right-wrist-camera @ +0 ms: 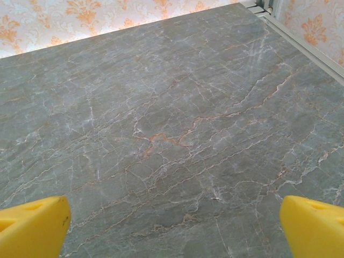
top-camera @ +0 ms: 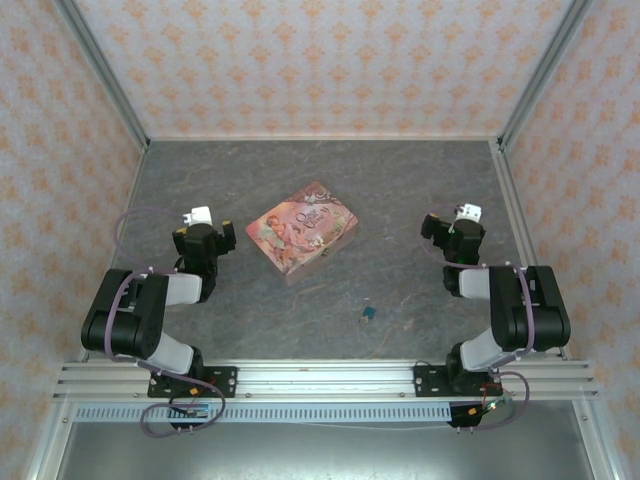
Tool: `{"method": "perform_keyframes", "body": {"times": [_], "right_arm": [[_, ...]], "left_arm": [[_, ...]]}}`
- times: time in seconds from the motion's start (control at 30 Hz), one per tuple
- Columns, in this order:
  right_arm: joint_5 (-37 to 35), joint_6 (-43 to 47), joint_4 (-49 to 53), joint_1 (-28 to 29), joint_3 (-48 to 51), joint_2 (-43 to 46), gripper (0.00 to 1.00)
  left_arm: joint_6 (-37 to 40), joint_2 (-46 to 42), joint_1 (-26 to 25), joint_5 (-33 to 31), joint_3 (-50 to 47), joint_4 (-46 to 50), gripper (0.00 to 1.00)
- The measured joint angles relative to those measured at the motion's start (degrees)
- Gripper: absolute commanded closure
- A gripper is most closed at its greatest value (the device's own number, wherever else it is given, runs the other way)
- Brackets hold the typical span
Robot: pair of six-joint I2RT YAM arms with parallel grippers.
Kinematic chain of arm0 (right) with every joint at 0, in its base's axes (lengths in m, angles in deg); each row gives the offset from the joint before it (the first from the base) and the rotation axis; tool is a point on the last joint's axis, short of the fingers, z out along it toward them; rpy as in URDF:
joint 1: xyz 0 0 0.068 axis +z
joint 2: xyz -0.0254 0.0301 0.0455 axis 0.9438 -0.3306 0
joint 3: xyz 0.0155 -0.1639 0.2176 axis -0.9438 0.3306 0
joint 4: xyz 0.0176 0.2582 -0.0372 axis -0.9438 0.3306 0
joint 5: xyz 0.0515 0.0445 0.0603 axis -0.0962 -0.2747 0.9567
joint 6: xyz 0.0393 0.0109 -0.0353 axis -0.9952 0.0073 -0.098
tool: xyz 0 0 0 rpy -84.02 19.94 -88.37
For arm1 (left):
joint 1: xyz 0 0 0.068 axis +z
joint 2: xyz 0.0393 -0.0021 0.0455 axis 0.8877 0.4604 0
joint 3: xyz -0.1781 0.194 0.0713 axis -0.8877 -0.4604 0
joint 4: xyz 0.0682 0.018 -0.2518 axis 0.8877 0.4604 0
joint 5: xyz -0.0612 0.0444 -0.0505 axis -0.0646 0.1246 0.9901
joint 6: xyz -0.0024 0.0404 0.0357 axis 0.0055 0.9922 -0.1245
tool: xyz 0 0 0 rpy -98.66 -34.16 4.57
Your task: Unlock the padlock with the key
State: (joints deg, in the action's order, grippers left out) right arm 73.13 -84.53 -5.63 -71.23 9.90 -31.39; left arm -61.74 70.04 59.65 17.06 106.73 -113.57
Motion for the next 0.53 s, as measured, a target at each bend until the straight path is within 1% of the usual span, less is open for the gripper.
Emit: {"method": "perform_keyframes", "body": {"times": [0.53], "right_arm": [[-0.5,0.4,0.4,0.7,0.0,0.0,0.01]], "left_arm": [[1.0,0.0,-0.1,0.0,0.3,0.0,0.00]]}}
